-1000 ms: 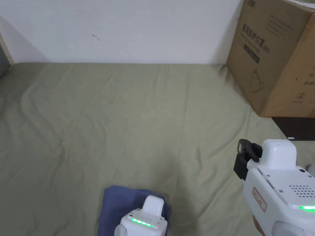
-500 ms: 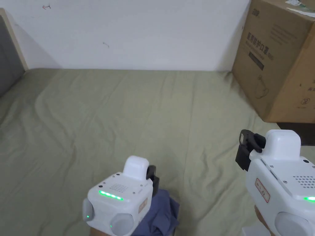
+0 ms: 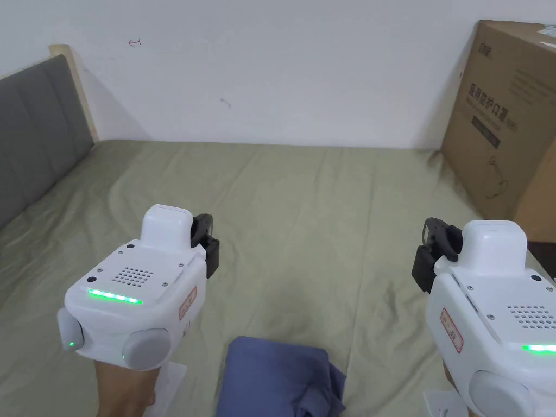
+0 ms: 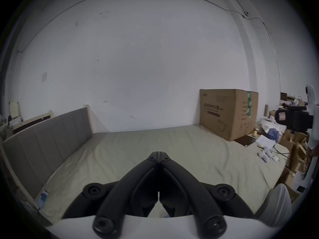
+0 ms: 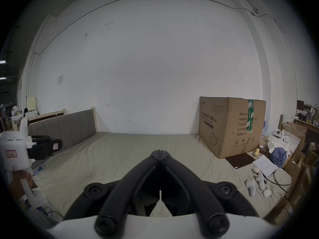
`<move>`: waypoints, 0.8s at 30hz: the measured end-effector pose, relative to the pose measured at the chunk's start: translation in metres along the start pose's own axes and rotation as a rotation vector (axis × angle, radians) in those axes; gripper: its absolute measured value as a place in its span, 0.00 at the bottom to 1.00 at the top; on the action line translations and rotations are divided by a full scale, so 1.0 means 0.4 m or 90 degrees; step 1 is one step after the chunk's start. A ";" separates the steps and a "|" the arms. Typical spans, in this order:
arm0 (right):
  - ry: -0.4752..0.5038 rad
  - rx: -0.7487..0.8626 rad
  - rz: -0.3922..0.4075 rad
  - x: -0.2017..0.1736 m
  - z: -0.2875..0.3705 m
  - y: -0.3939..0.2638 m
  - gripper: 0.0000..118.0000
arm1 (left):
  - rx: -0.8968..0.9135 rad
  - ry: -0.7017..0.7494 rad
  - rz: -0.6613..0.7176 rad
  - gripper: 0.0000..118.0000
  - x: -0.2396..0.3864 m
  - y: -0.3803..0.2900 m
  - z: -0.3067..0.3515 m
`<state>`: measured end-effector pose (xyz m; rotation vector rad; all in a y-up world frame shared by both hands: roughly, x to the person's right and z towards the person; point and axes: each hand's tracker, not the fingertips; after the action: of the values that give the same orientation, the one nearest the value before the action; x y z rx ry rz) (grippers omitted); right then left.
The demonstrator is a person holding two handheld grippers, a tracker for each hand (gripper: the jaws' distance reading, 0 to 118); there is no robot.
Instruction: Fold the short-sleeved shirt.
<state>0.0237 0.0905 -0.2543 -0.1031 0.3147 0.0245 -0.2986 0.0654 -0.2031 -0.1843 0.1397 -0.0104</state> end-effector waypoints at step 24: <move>0.055 -0.155 -0.019 -0.149 -0.127 -0.229 0.00 | -0.016 0.067 0.072 0.00 -0.173 -0.061 0.032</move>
<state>-0.0448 -0.0067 -0.2752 -0.3511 0.3965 0.0294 -0.3653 0.0454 -0.1764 -0.2005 0.2557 0.0943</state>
